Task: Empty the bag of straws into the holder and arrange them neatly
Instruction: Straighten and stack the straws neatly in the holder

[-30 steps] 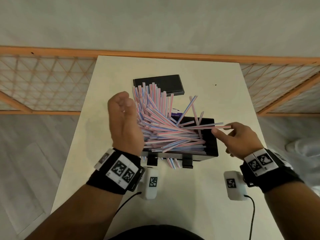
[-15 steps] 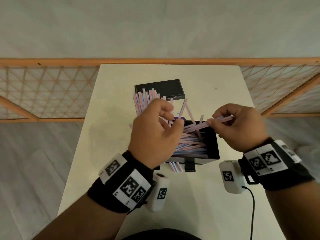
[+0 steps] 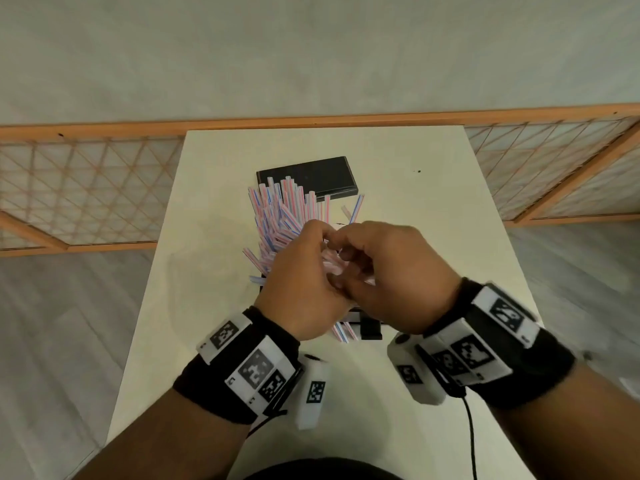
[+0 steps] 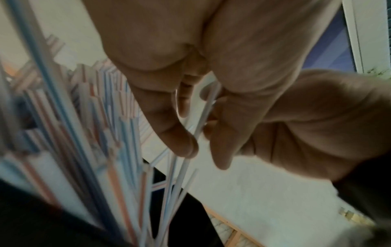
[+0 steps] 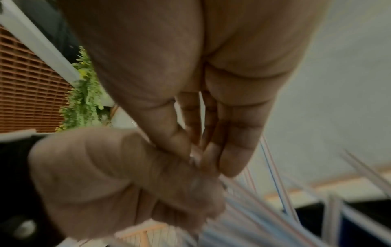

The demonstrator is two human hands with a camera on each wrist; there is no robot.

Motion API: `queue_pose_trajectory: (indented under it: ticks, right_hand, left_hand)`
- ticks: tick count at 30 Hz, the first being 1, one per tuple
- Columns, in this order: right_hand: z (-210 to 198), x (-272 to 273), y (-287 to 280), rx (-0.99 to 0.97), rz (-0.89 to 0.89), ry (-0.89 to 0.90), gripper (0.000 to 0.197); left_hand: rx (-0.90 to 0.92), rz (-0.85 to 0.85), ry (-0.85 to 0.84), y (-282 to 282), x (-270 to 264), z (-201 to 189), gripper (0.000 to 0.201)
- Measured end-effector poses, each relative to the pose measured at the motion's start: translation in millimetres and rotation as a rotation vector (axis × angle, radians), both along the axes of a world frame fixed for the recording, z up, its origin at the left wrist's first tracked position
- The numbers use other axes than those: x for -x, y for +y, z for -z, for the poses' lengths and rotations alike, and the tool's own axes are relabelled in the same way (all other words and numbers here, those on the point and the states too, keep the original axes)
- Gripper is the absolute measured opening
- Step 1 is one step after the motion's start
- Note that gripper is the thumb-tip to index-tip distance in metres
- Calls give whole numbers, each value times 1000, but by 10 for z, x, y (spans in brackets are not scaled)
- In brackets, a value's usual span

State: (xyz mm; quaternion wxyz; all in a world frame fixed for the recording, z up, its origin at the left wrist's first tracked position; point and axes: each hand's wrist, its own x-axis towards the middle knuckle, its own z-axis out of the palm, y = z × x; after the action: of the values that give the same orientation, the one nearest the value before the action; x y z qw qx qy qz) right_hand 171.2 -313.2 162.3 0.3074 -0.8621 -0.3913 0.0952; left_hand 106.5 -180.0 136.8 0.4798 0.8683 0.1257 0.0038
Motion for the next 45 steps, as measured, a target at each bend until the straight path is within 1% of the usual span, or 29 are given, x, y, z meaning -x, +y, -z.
queue_pose_trajectory:
  ticks: [2,4,6,8,10,12,14,15,18,20,22,25,26,28,29,30,32,33,34,36,38,39,40,42,43,45]
  right_hand:
    - [181,-41,-9,-60,89,127,25]
    - [303,-140,-119,-57,224,216,24]
    - [389,-256,-258,69,344,187,21]
    - [463,-356,-384,206,450,140,24]
    - [516,-426,-435,273,526,170,30]
    - [565,-476,-407,304,556,195,38]
    - [610,-504,-332,285,554,202,44]
    - [628,-509,-290,258,543,204,41]
    - [677,-502,-177,215,483,203,16]
    - [683,-504,-152,224,454,163,4]
    - [670,-517,-177,182,461,105,10]
    - [556,-511,-276,14,509,28,12]
    - [500,-505,-308,-23,519,-10,11]
    - [335,-465,-358,-66,503,-111,7]
    - [236,-427,-373,-91,481,-163,5]
    - [142,-378,-379,-115,446,-218,4]
    - [22,-273,-365,-124,333,-306,4]
    - [19,-225,-337,-104,274,-308,8]
    - [59,-182,-298,-68,219,-276,11]
    - [232,-112,-201,44,130,-143,11]
    - [434,-84,-132,135,104,-12,12]
    - [523,-99,-118,147,134,27,13]
    - [583,-132,-114,149,199,61,13]
    - [654,-224,-120,179,384,141,13]
    - [684,-273,-119,215,465,181,17]
    - [739,-337,-94,282,541,222,29]
  left_hand:
    - [-77,-15,5,79,7,29,51]
    - [-173,-41,19,156,27,71,52]
    - [-201,-80,-3,206,50,84,59]
    - [-204,-129,-74,229,59,58,61]
    - [-253,-146,-159,237,39,37,56]
    - [-329,-110,-195,226,-14,32,43]
    - [-358,-44,-174,189,-61,29,30]
    - [-361,-14,-157,165,-74,29,25]
    - [-355,38,-112,108,-71,46,18]
    - [-337,51,-102,94,-42,58,18]
    - [-320,75,-75,82,4,47,27]
    - [-375,169,43,68,57,58,37]
    - [-411,202,79,61,64,78,36]
    - [-493,242,106,54,56,119,24]
    - [-529,249,114,57,46,135,17]
    - [-546,246,125,69,37,155,16]
    - [-539,227,138,96,19,172,19]
    - [-526,219,119,113,9,179,20]
    - [-512,214,93,128,0,182,20]
    - [-511,213,83,143,-7,177,19]
    - [-484,191,52,151,6,163,18]
    - [-424,155,10,155,14,150,17]
    - [-341,101,-36,153,23,134,19]
    - [-194,-21,-109,130,40,87,27]
    - [-165,-64,-137,117,36,56,30]
    - [-148,-102,-174,87,-18,-3,35]
